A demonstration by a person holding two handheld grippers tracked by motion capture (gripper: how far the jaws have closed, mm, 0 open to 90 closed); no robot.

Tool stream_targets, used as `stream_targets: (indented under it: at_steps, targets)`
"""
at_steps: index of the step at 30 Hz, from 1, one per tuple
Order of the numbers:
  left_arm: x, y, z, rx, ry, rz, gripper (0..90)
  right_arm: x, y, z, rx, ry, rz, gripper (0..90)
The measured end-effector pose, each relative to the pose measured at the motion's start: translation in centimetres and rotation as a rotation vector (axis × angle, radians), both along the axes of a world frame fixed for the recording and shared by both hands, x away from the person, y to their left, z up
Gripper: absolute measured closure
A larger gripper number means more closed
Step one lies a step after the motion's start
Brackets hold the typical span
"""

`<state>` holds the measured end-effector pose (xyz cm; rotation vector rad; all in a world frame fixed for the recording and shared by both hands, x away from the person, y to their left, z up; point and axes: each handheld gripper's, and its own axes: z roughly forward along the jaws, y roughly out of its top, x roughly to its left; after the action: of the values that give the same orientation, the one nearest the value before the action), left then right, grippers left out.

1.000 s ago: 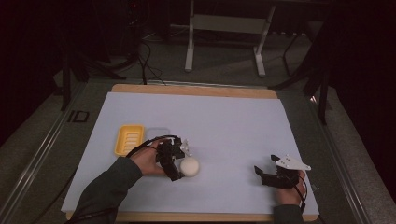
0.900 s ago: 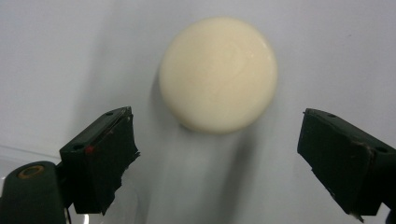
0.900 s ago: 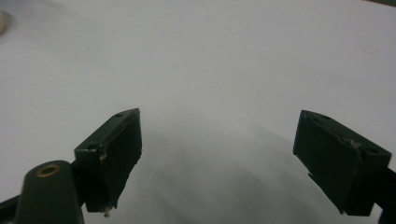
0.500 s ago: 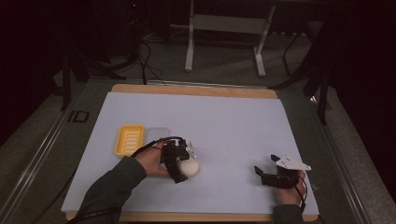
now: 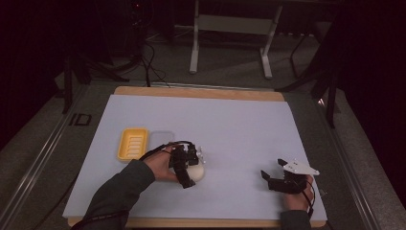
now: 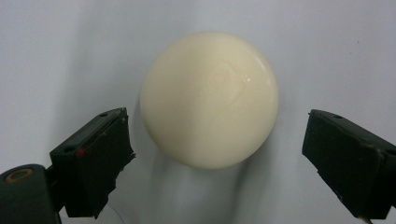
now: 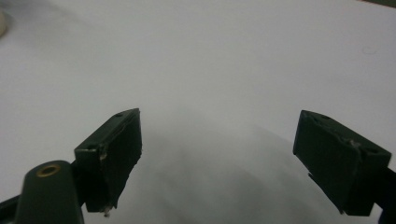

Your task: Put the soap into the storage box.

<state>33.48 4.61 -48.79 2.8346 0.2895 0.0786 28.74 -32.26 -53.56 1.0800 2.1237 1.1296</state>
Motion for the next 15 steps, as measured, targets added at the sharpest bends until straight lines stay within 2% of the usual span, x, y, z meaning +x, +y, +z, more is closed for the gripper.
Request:
stream_targets:
  at_steps: [3,4,6,15]
  targets:
    - [0.1,-0.2,-0.2,0.011,0.004,-0.013,9.2,0.0,0.0,0.0,0.000,0.000,0.000,15.5]
    - [0.0,-0.3,-0.2,0.007,0.006,-0.016,13.0,0.0,0.0,0.0,0.000,0.000,0.000,15.5]
    - [0.1,-0.4,-0.4,0.018,0.001,-0.019,14.1,0.0,0.0,0.0,0.000,0.002,0.001,15.5]
    - [0.4,-1.2,-1.0,0.044,-0.002,0.007,12.8,0.0,0.0,0.0,0.002,0.000,0.001,15.5]
